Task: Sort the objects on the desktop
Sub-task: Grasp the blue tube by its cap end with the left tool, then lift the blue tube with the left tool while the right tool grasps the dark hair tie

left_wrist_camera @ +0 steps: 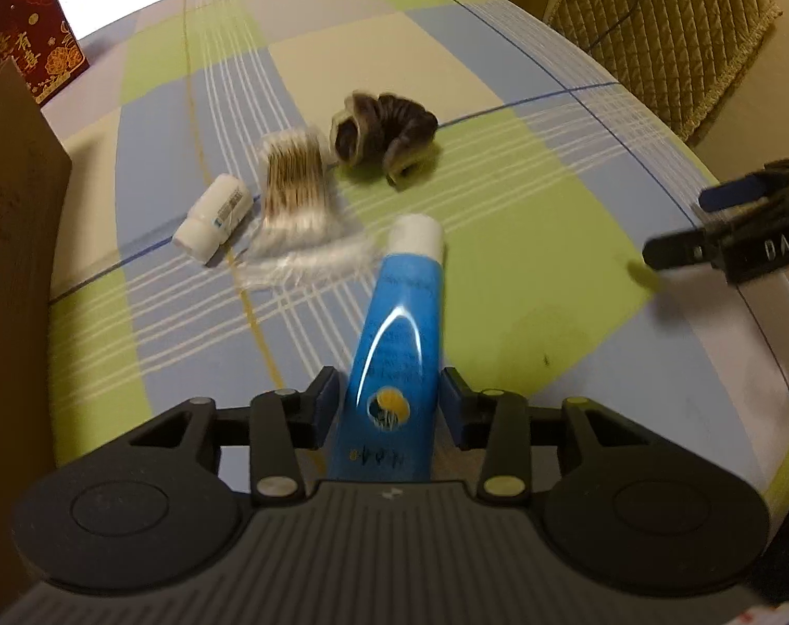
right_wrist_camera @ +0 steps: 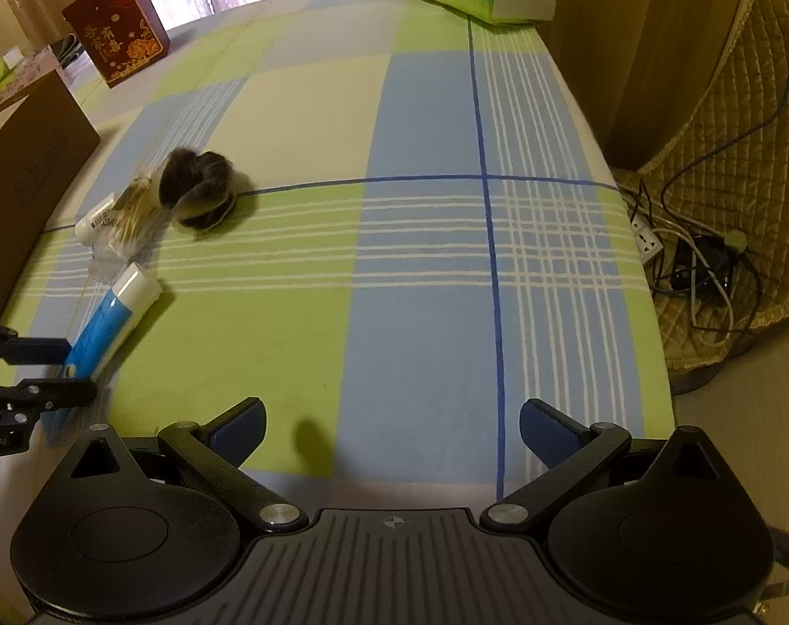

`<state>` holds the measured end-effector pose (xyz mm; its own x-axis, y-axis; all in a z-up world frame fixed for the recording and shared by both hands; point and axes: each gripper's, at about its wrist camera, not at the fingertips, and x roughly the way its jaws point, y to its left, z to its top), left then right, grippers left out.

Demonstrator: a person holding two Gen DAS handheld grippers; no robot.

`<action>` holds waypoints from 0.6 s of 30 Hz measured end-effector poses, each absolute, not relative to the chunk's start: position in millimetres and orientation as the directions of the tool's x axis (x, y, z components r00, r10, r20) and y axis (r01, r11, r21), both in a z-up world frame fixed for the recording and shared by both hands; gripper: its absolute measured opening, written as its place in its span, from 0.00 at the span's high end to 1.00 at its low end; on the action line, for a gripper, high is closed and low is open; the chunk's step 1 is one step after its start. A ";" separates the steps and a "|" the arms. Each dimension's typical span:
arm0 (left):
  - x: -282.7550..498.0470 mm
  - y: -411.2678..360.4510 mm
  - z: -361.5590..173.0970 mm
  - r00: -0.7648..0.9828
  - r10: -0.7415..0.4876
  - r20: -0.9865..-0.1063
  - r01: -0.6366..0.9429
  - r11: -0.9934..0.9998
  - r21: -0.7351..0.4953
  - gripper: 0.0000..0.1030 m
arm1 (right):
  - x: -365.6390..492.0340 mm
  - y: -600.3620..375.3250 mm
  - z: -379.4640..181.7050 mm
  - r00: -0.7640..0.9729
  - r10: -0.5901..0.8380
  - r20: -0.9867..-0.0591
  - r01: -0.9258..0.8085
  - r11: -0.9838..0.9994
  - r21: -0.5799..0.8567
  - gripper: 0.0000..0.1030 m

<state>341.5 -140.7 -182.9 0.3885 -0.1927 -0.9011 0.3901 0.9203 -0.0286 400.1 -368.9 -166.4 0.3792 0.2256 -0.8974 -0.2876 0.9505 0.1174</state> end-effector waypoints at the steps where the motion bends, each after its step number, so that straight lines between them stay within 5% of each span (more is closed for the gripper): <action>1: 344.6 -143.6 -182.8 0.394 -0.195 -0.898 0.391 0.920 -0.029 0.62 | 399.1 -368.3 -165.7 0.380 0.227 -0.897 -0.290 0.950 0.118 0.02; 18: 335.2 -120.2 -182.5 0.421 -0.109 -0.901 0.231 0.973 -0.009 0.73 | 396.1 -357.6 -164.0 0.381 0.269 -0.885 -0.336 0.932 0.139 0.02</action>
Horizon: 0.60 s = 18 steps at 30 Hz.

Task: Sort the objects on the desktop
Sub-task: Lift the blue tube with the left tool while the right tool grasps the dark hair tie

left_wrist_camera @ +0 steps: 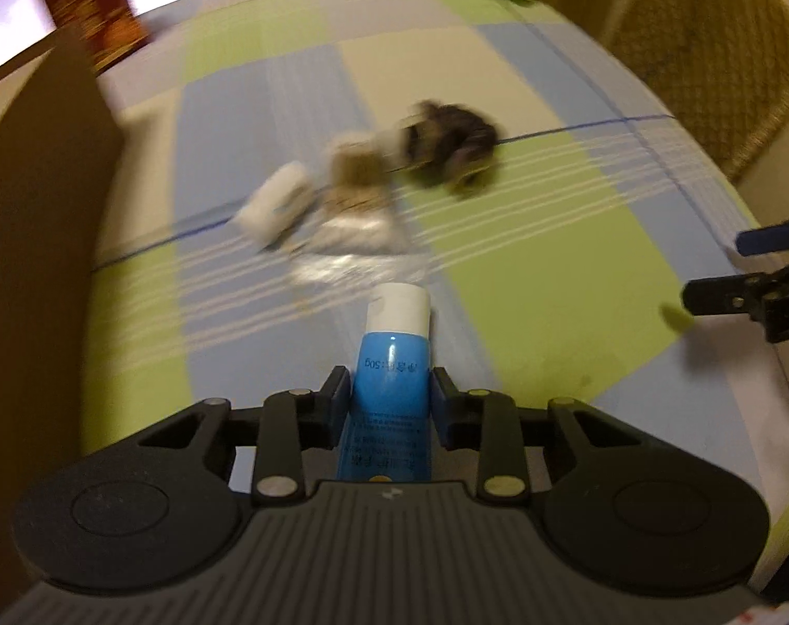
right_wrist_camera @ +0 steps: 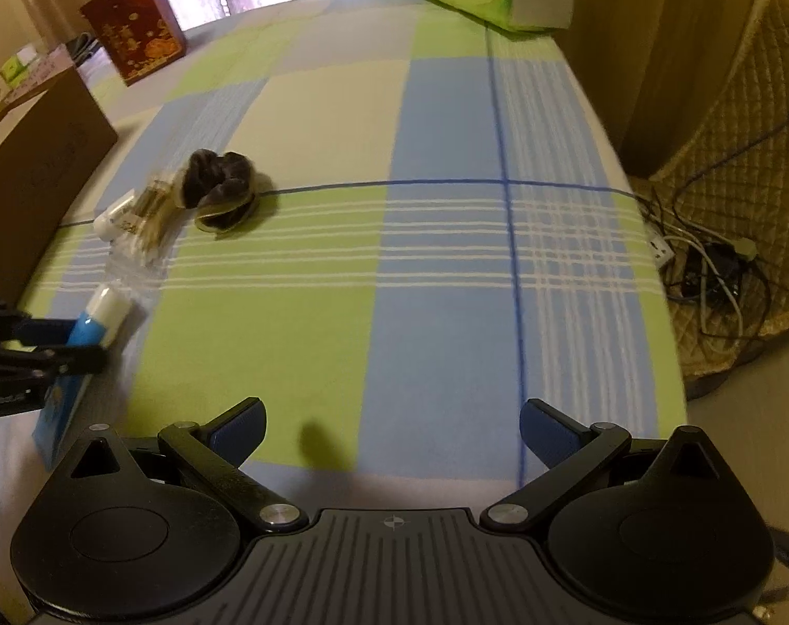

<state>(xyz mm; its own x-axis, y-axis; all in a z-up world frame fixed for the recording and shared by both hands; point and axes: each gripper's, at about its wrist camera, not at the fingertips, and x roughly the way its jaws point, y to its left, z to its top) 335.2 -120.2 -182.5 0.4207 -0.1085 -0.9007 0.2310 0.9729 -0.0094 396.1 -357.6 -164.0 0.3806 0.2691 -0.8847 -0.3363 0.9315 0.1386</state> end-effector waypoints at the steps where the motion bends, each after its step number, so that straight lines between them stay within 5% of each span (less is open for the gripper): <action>1: 332.9 -112.4 -182.8 0.423 -0.083 -0.902 0.196 0.981 0.001 0.73 | 396.9 -353.9 -164.2 0.379 0.280 -0.882 -0.350 0.926 0.144 0.02; 10: 339.2 -63.5 -183.2 0.444 0.057 -0.894 -0.043 0.998 0.042 0.73 | 420.5 -307.7 -153.6 0.410 0.416 -0.812 -0.481 0.855 0.195 0.03; 18: 344.2 -58.4 -185.4 0.436 0.076 -0.897 -0.084 0.996 0.044 0.73 | 457.7 -269.1 -152.7 0.431 0.481 -0.763 -0.567 0.802 0.185 0.24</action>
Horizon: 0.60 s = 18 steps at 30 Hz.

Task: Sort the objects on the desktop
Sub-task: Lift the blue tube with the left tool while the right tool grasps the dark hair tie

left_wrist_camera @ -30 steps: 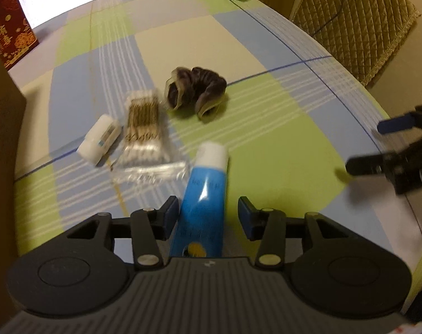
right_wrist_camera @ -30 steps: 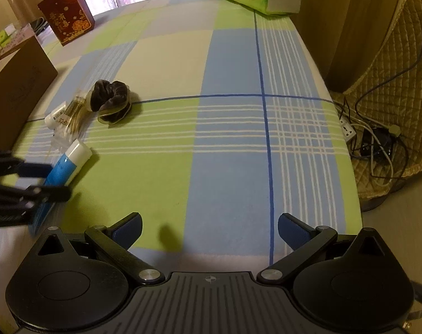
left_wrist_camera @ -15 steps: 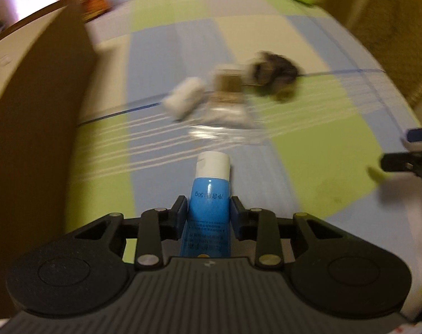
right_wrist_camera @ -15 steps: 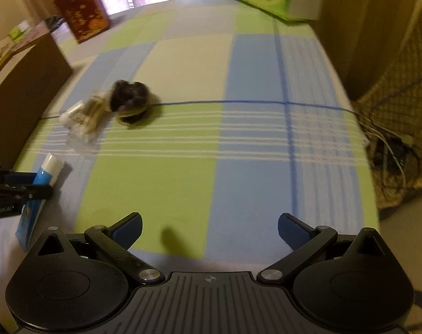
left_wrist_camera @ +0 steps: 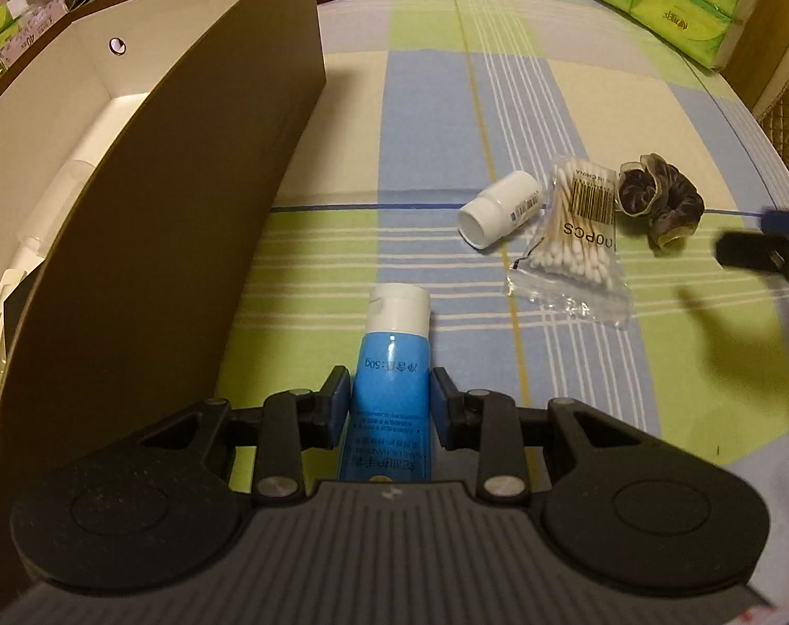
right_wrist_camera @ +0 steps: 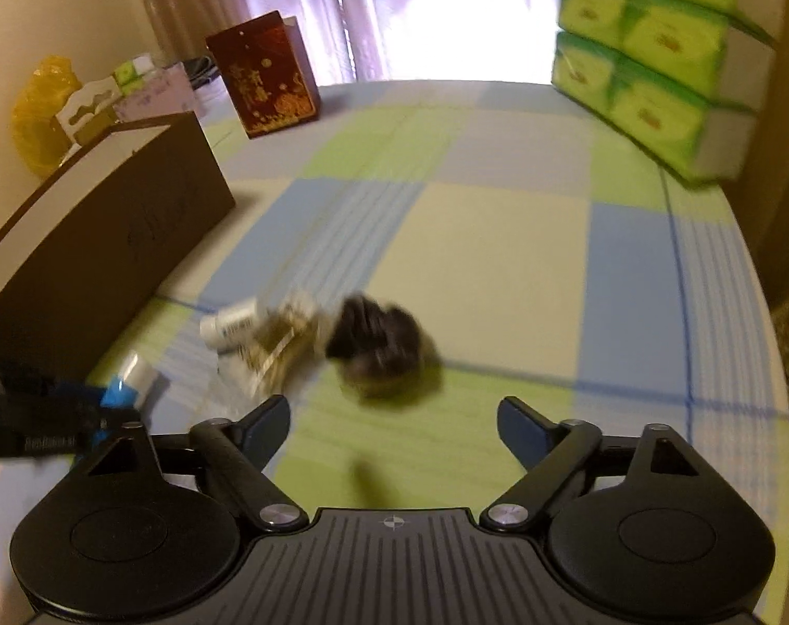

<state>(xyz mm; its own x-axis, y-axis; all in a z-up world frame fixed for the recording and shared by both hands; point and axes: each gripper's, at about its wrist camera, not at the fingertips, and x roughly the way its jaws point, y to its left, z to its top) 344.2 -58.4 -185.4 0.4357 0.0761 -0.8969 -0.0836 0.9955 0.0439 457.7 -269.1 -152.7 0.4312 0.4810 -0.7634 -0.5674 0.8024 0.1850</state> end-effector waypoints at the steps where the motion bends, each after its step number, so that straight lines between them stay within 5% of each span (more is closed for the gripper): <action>1: 343.9 -58.5 -185.4 0.436 0.077 -0.897 -0.082 0.996 0.045 0.73 | 461.9 -265.0 -154.4 0.431 0.482 -0.763 -0.576 0.798 0.179 0.28; 5: 343.6 -58.3 -185.1 0.434 0.074 -0.898 -0.087 0.995 0.039 0.73 | 478.6 -249.3 -169.4 0.421 0.457 -0.784 -0.589 0.795 0.147 0.42; 7: 344.2 -57.6 -185.3 0.433 0.070 -0.899 -0.088 0.995 0.035 0.73 | 484.5 -247.0 -177.0 0.398 0.459 -0.795 -0.588 0.793 0.163 0.66; 10: 343.7 -56.6 -185.6 0.432 0.065 -0.899 -0.084 0.996 0.032 0.73 | 482.1 -250.6 -178.5 0.388 0.466 -0.795 -0.588 0.790 0.176 0.75; 18: 343.3 -55.4 -188.1 0.424 0.061 -0.904 -0.085 0.996 0.027 0.72 | 448.8 -277.0 -163.2 0.318 0.491 -0.811 -0.591 0.772 0.236 0.78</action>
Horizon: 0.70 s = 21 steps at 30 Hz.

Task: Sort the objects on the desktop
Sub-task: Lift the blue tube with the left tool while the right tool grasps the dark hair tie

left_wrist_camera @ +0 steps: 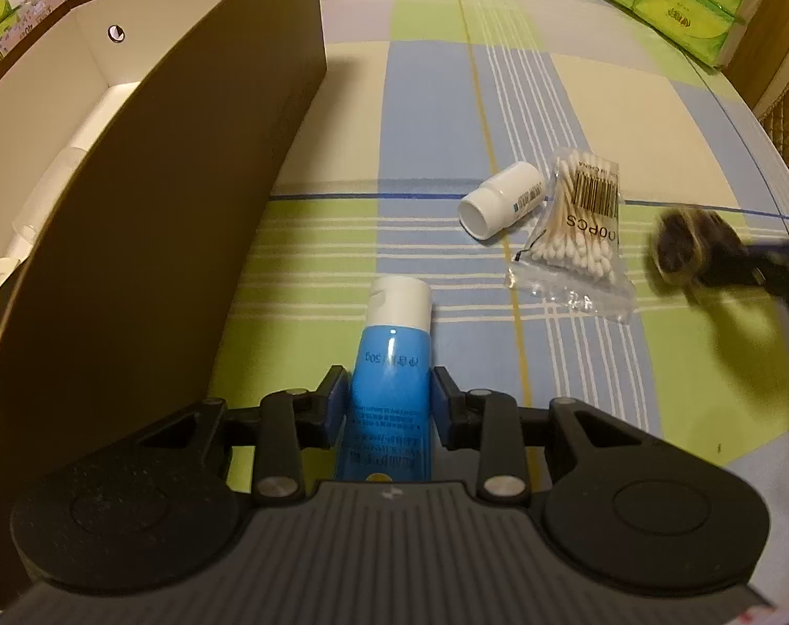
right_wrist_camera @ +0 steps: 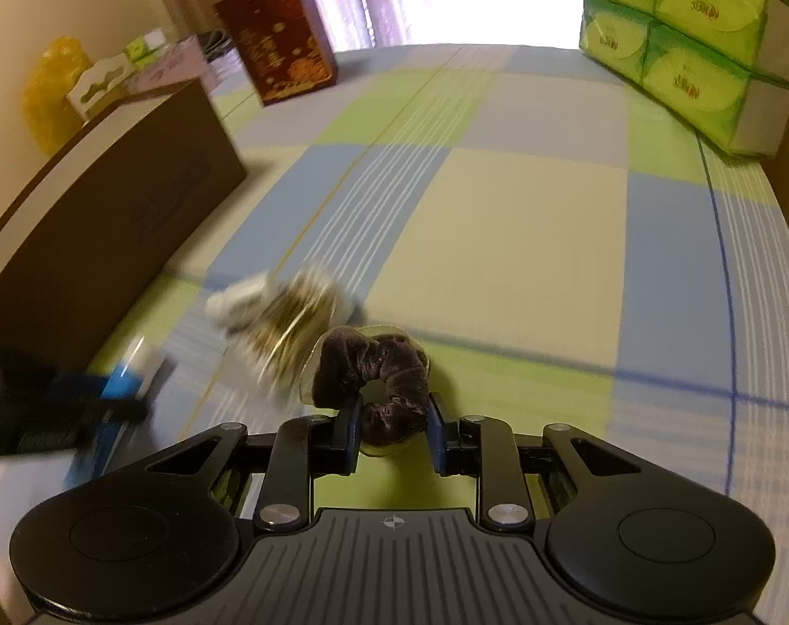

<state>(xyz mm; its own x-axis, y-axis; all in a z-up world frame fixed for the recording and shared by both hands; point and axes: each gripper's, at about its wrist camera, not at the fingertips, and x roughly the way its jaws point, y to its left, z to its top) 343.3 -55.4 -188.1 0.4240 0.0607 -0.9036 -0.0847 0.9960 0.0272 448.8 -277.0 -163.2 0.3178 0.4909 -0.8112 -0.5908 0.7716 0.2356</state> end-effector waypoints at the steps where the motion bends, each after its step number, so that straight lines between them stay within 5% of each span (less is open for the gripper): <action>1: 342.8 -55.5 -188.1 0.425 0.060 -0.903 -0.081 0.996 0.028 0.72 | 440.9 -280.2 -161.6 0.305 0.493 -0.815 -0.597 0.766 0.240 0.78; 5: 339.8 -55.9 -187.9 0.420 0.043 -0.906 -0.064 0.998 0.017 0.73 | 411.2 -292.1 -159.2 0.252 0.502 -0.827 -0.610 0.746 0.267 0.73; 9: 324.9 -61.2 -186.8 0.415 0.024 -0.910 -0.032 0.999 0.012 0.73 | 389.5 -301.3 -160.0 0.253 0.502 -0.827 -0.591 0.757 0.279 0.40; 21: 296.4 -53.4 -185.4 0.388 0.045 -0.921 -0.085 0.996 0.013 0.73 | 389.9 -269.6 -163.9 0.326 0.459 -0.826 -0.519 0.818 0.249 0.37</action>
